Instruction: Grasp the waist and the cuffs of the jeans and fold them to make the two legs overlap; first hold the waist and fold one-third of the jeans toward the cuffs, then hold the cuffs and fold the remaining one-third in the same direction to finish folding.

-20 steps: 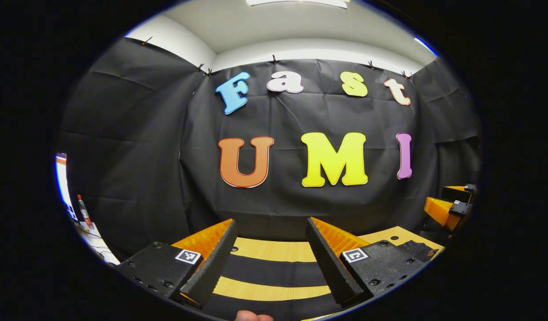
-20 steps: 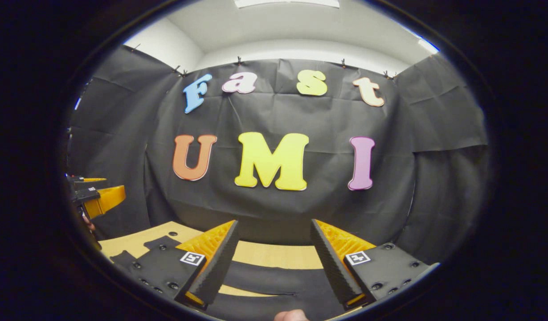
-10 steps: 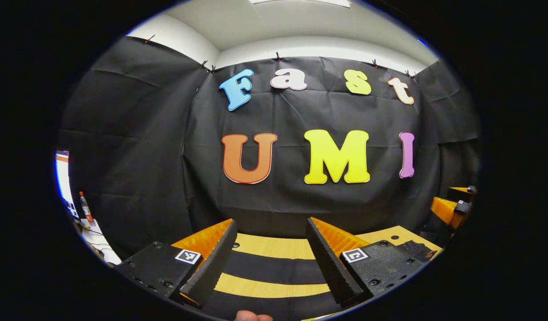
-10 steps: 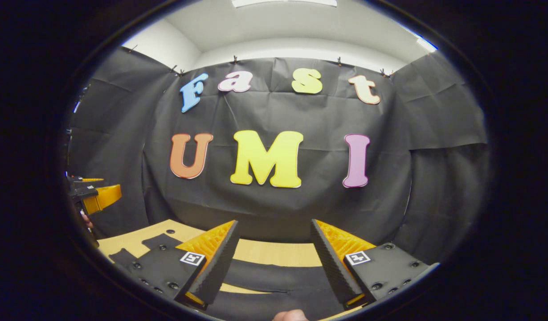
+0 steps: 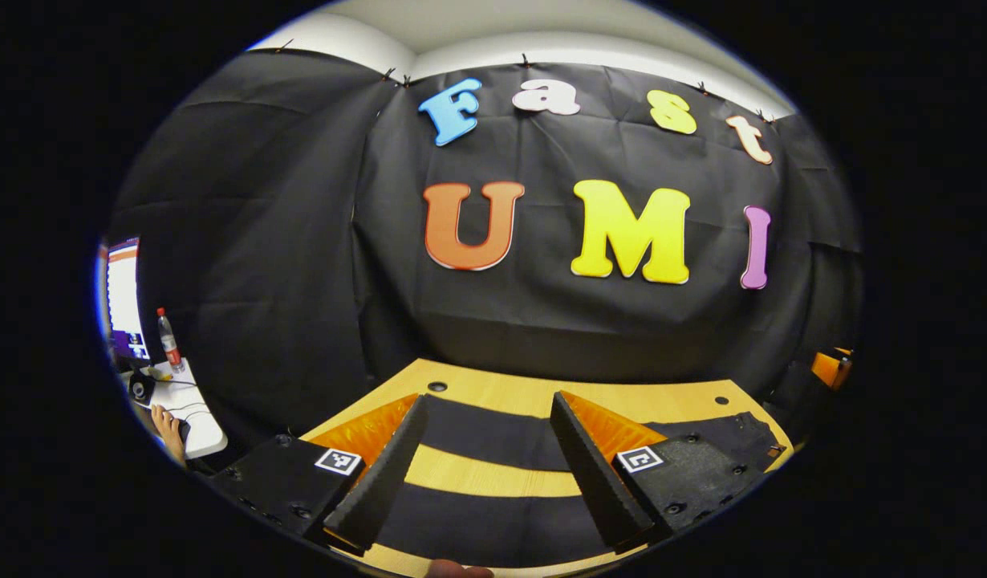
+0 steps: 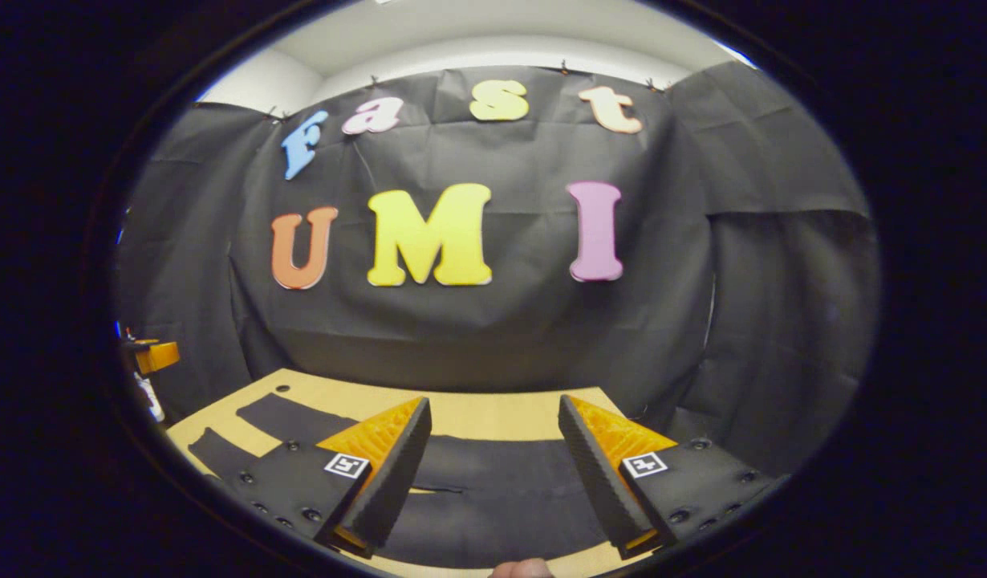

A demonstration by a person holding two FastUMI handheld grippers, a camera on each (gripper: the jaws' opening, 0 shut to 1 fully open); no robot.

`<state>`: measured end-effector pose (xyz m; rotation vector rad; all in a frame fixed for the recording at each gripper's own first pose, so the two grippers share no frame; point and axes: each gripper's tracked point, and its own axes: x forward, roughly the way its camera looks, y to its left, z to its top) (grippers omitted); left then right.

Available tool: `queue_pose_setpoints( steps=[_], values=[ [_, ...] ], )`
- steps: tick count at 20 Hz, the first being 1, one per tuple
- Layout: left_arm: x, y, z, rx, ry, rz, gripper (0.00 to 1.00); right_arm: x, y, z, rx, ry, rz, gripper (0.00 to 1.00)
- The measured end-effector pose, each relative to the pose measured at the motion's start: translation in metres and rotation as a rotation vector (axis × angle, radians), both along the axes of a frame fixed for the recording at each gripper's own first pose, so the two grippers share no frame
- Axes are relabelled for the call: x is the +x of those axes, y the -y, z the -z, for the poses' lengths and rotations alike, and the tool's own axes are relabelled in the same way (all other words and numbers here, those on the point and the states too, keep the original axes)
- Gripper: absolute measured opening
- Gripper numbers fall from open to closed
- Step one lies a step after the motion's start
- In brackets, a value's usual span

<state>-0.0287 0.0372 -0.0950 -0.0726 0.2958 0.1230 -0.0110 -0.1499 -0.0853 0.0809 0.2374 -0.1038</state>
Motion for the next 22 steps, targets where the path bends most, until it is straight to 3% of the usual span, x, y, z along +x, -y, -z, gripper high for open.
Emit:
queue_pose_setpoints(
  steps=[3,6,11,12,13,14,16,17,19,21,22],
  values=[
    [-0.024,-0.032,0.046,-0.079,-0.121,-0.078,1.00,-0.012,0.056,0.035,0.040,-0.101,0.078,0.99],
    [-0.059,-0.057,0.100,-0.199,-0.273,-0.157,0.97,-0.027,0.093,0.080,0.152,-0.243,0.134,0.97],
    [-0.105,-0.080,0.171,-0.546,-0.475,-0.329,0.99,-0.064,0.118,0.165,0.332,-0.505,0.165,1.00],
    [-0.110,-0.081,0.179,-0.619,-0.506,-0.363,0.99,-0.070,0.117,0.178,0.374,-0.540,0.166,0.94],
    [-0.113,-0.085,0.186,-0.692,-0.525,-0.404,0.99,-0.073,0.116,0.189,0.426,-0.571,0.180,0.92],
    [-0.114,-0.091,0.191,-0.772,-0.541,-0.448,0.99,-0.072,0.113,0.198,0.498,-0.592,0.198,0.98],
    [-0.118,-0.103,0.207,-0.919,-0.576,-0.542,0.99,-0.068,0.122,0.221,0.625,-0.652,0.267,0.92],
    [-0.117,-0.109,0.211,-0.979,-0.583,-0.580,0.99,-0.074,0.123,0.233,0.694,-0.662,0.302,0.98],
    [-0.113,-0.122,0.219,-1.069,-0.583,-0.645,0.99,-0.070,0.133,0.250,0.832,-0.693,0.365,0.98],
    [-0.107,-0.136,0.221,-1.120,-0.582,-0.706,0.99,-0.064,0.144,0.262,0.907,-0.713,0.421,0.92],
    [-0.107,-0.147,0.227,-1.133,-0.589,-0.729,1.00,-0.061,0.151,0.265,0.930,-0.710,0.450,0.98]
  ],
)
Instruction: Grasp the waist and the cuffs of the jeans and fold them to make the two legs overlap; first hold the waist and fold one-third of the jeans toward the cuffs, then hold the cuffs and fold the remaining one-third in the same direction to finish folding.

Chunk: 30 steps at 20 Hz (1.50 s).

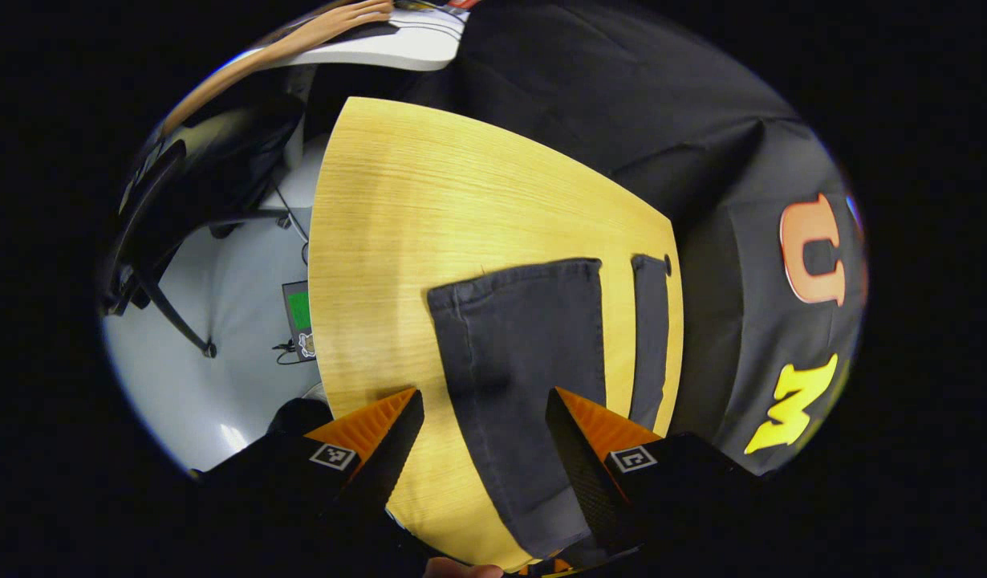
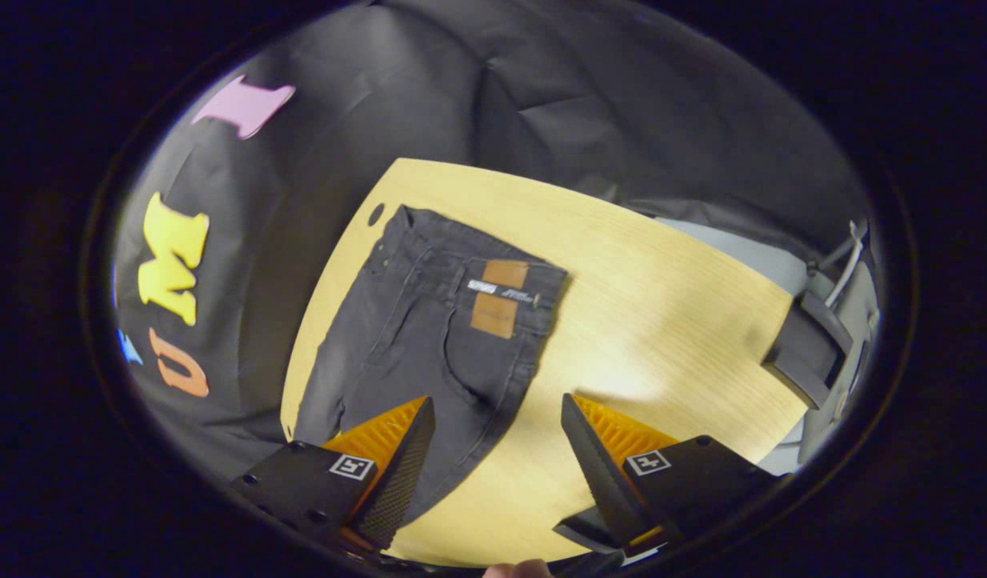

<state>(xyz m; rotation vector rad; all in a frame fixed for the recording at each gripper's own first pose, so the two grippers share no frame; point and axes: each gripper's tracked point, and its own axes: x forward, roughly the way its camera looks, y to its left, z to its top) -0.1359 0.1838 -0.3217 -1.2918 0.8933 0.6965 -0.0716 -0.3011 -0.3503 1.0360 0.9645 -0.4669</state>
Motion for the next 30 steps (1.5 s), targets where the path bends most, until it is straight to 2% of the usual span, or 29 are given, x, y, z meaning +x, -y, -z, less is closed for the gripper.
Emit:
queue_pose_setpoints(
  steps=[1,3,4,5,7,8,11,12,14,16,17,18,19,20,21,22,23,24,25,26,27,29,30],
  values=[
    [0.005,-0.001,-0.001,-0.011,0.004,-0.014,0.99,0.006,0.008,0.002,0.014,0.009,0.030,0.92],
    [0.008,-0.002,0.001,-0.016,-0.006,0.001,0.99,0.020,0.021,0.001,0.056,0.042,0.098,0.95],
    [0.010,-0.002,0.001,-0.019,-0.006,0.002,0.99,0.026,0.027,-0.001,0.075,0.049,0.136,0.92],
    [0.014,-0.002,0.001,-0.023,0.001,-0.005,0.99,0.031,0.031,0.000,0.089,0.054,0.161,0.94],
    [0.025,-0.004,0.002,-0.033,0.013,-0.023,1.00,0.038,0.034,-0.002,0.097,0.062,0.164,0.92],
    [0.030,-0.004,0.003,-0.034,0.013,-0.020,1.00,0.043,0.033,-0.001,0.092,0.060,0.156,0.94],
    [0.048,-0.002,0.003,-0.033,0.022,0.014,0.99,0.055,0.032,0.001,0.059,0.042,0.130,0.92],
    [0.057,-0.001,0.004,-0.033,0.027,0.019,0.99,0.055,0.032,0.000,0.047,0.036,0.126,0.95],
    [0.070,0.002,0.006,-0.039,0.026,0.034,0.98,0.052,0.032,-0.001,0.020,0.013,0.119,0.95],
    [0.078,0.004,0.008,-0.036,0.007,0.070,0.98,0.050,0.035,0.003,-0.029,-0.054,0.122,0.94],
    [0.080,0.005,0.010,-0.036,-0.010,0.085,0.98,0.049,0.037,0.007,-0.055,-0.088,0.125,0.86],
    [0.080,0.005,0.012,-0.036,-0.034,0.093,0.95,0.047,0.038,0.008,-0.076,-0.114,0.126,0.73],
    [0.082,0.004,0.014,-0.029,-0.045,0.094,0.99,0.042,0.041,0.011,-0.100,-0.151,0.129,0.68],
    [0.078,0.004,0.018,-0.036,-0.080,0.094,0.92,0.038,0.043,0.013,-0.118,-0.181,0.134,0.58],
    [0.079,0.004,0.020,-0.044,-0.091,0.082,0.72,0.035,0.047,0.014,-0.123,-0.199,0.149,0.45],
    [0.079,0.003,0.023,-0.049,-0.095,0.073,0.57,0.036,0.045,0.011,-0.109,-0.200,0.168,0.32],
    [0.076,0.001,0.023,-0.053,-0.110,0.064,0.53,0.037,0.045,0.011,-0.090,-0.200,0.177,0.29],
    [0.075,0.000,0.025,-0.059,-0.116,0.050,0.37,0.035,0.044,0.016,-0.084,-0.208,0.180,0.29],
    [0.075,-0.001,0.025,-0.065,-0.114,0.036,0.31,0.039,0.045,0.016,-0.078,-0.200,0.197,0.20],
    [0.076,0.001,0.024,-0.078,-0.103,0.028,0.20,0.039,0.047,0.010,-0.069,-0.194,0.190,0.11],
    [0.078,0.002,0.024,-0.093,-0.091,0.018,0.17,0.036,0.048,0.010,-0.065,-0.185,0.182,0.15],
    [0.079,0.003,0.021,-0.115,-0.067,-0.001,0.10,0.035,0.046,0.006,-0.063,-0.171,0.189,0.11],
    [0.079,0.003,0.019,-0.120,-0.052,0.005,0.05,0.036,0.048,0.008,-0.052,-0.174,0.181,0.01]
  ],
)
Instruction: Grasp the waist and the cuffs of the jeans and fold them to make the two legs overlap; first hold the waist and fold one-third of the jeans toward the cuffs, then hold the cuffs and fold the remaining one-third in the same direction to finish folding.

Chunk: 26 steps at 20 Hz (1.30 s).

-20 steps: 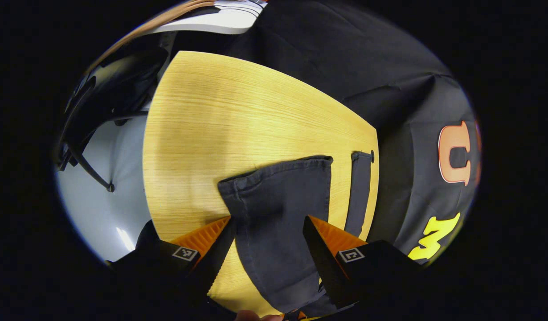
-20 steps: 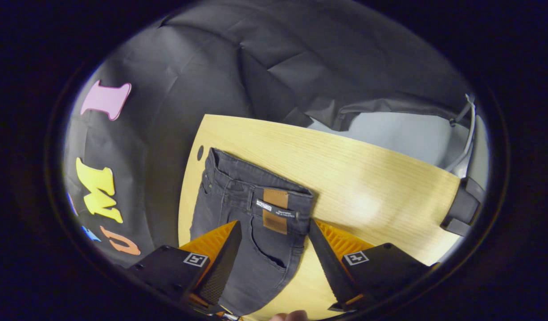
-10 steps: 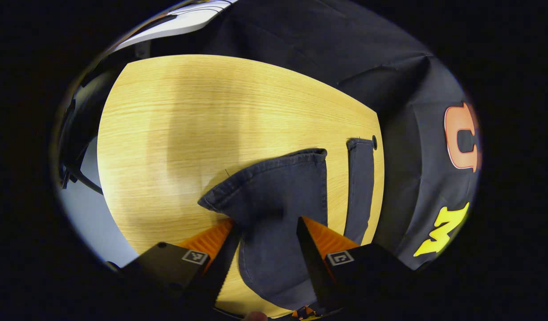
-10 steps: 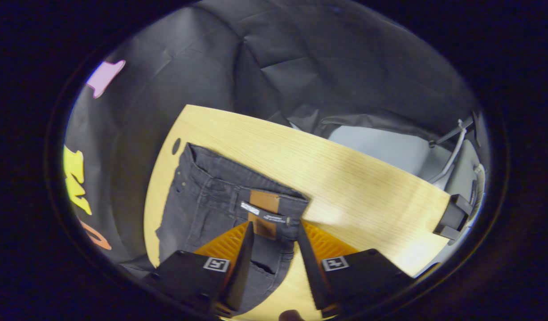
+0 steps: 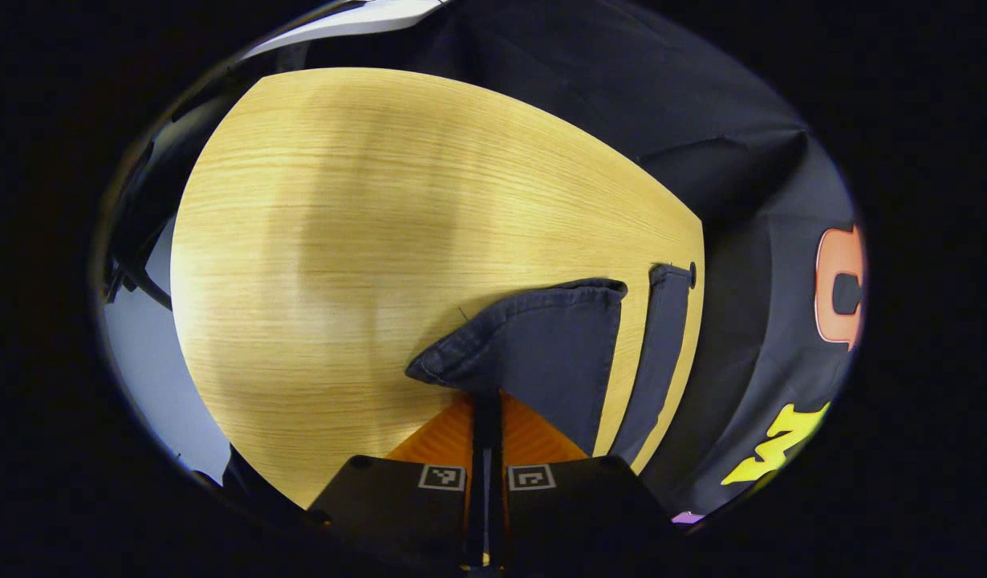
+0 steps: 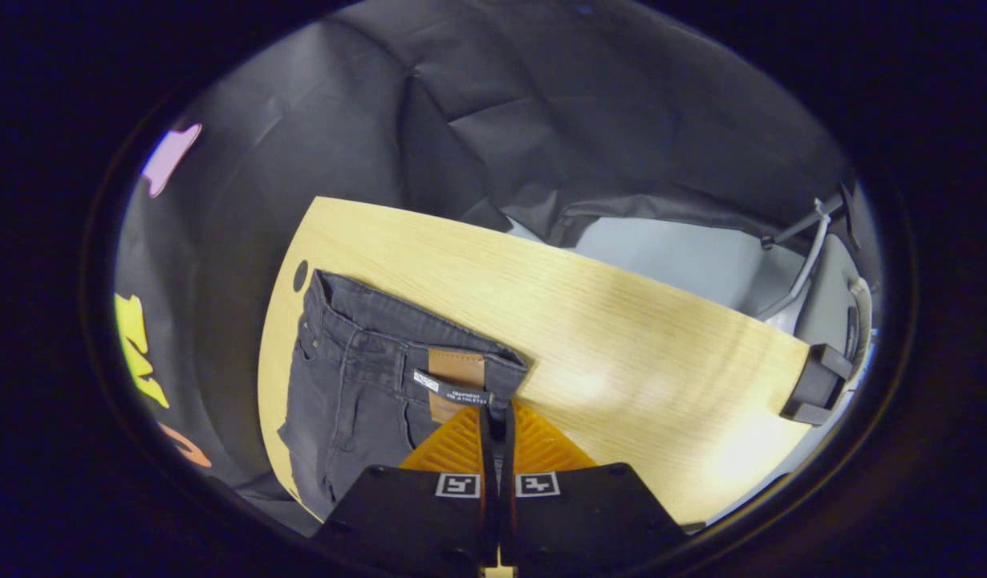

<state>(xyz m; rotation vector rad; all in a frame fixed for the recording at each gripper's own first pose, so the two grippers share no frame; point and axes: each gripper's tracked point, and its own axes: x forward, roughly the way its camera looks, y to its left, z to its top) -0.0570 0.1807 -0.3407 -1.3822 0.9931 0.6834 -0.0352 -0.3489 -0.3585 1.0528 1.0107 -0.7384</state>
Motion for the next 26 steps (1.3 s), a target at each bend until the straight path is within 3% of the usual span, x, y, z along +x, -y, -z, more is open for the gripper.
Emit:
queue_pose_setpoints(
  steps=[4,13,18,19,21,26],
  values=[
    [0.003,0.002,-0.019,-0.008,0.050,0.032,0.04,0.002,0.002,-0.011,0.032,0.052,0.026,0.01],
    [0.020,0.006,-0.061,-0.012,0.121,0.090,0.04,0.017,-0.008,-0.055,0.064,0.164,-0.019,0.01],
    [0.058,0.006,-0.089,-0.004,0.161,0.153,0.03,0.039,-0.015,-0.080,0.091,0.216,-0.022,0.00],
    [0.068,0.005,-0.094,0.000,0.171,0.170,0.03,0.044,-0.015,-0.084,0.096,0.222,-0.024,0.05],
    [0.090,0.006,-0.107,0.002,0.193,0.196,0.03,0.056,-0.017,-0.096,0.104,0.240,-0.022,0.00],
    [0.140,0.007,-0.131,0.005,0.219,0.250,0.03,0.092,-0.019,-0.121,0.112,0.279,-0.038,0.01]
  ],
)
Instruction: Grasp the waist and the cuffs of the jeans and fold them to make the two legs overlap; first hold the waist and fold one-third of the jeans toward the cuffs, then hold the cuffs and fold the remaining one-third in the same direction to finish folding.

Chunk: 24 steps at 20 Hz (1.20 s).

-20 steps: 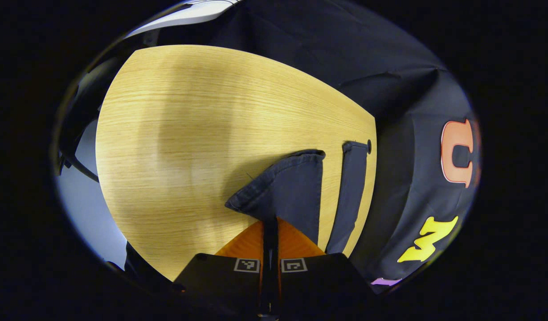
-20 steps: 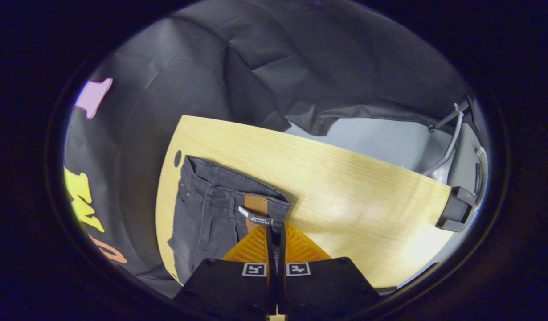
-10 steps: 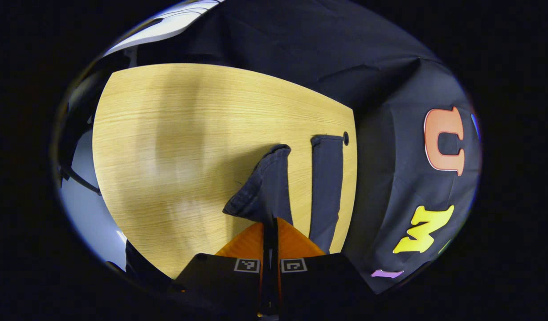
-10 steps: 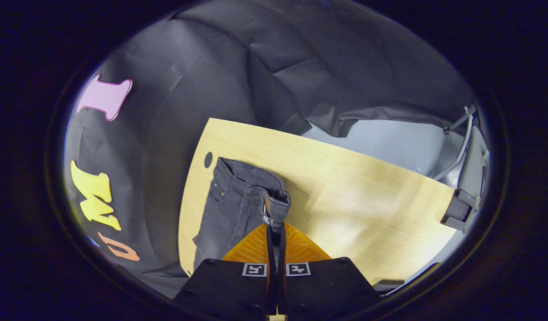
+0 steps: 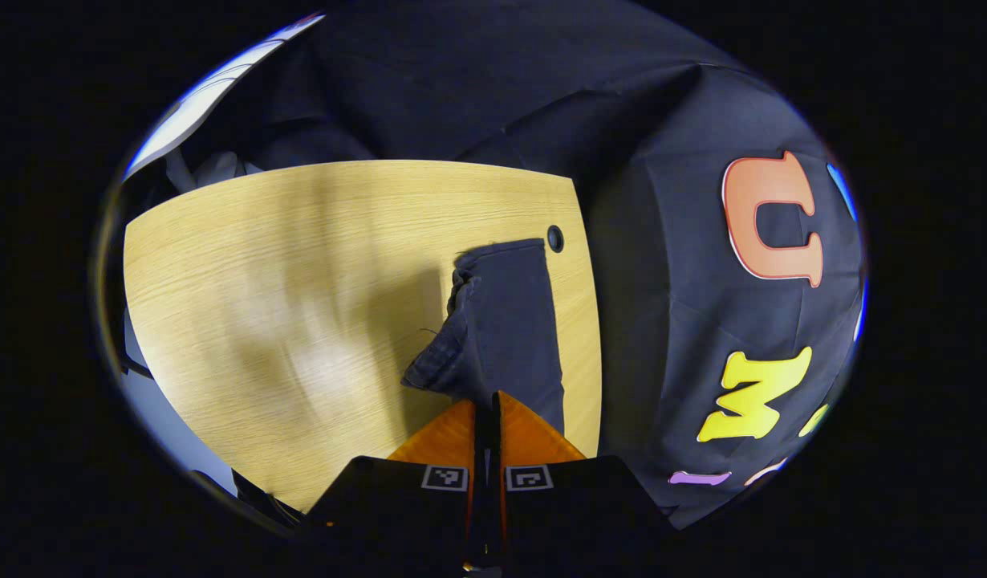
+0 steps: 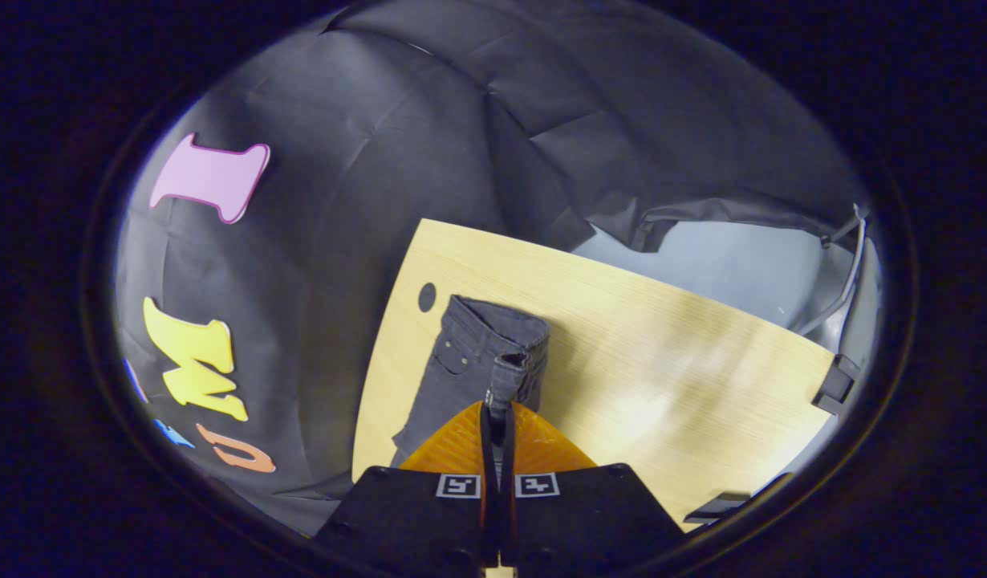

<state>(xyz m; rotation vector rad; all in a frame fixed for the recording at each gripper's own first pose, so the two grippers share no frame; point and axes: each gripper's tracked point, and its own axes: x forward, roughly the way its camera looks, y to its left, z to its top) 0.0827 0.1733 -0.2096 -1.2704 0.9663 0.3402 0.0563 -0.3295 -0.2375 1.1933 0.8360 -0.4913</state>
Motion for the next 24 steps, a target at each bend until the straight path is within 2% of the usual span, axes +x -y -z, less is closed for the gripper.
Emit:
queue_pose_setpoints(
  steps=[5,8,16,21,24],
  values=[
    [0.054,-0.005,-0.007,0.010,-0.006,0.035,0.03,0.052,0.000,-0.018,-0.006,0.026,-0.014,0.01],
    [0.090,-0.006,0.005,0.034,-0.028,0.072,0.04,0.086,0.002,-0.017,-0.029,0.030,-0.022,0.01],
    [0.191,0.009,0.072,0.106,-0.024,0.231,0.03,0.155,0.007,0.034,-0.083,0.010,-0.033,0.01],
    [0.207,0.013,0.128,0.137,-0.094,0.298,0.03,0.180,0.003,0.076,-0.174,-0.056,-0.105,0.00],
    [0.203,0.015,0.143,0.150,-0.135,0.343,0.04,0.184,0.003,0.085,-0.224,-0.089,-0.148,0.00]
  ],
)
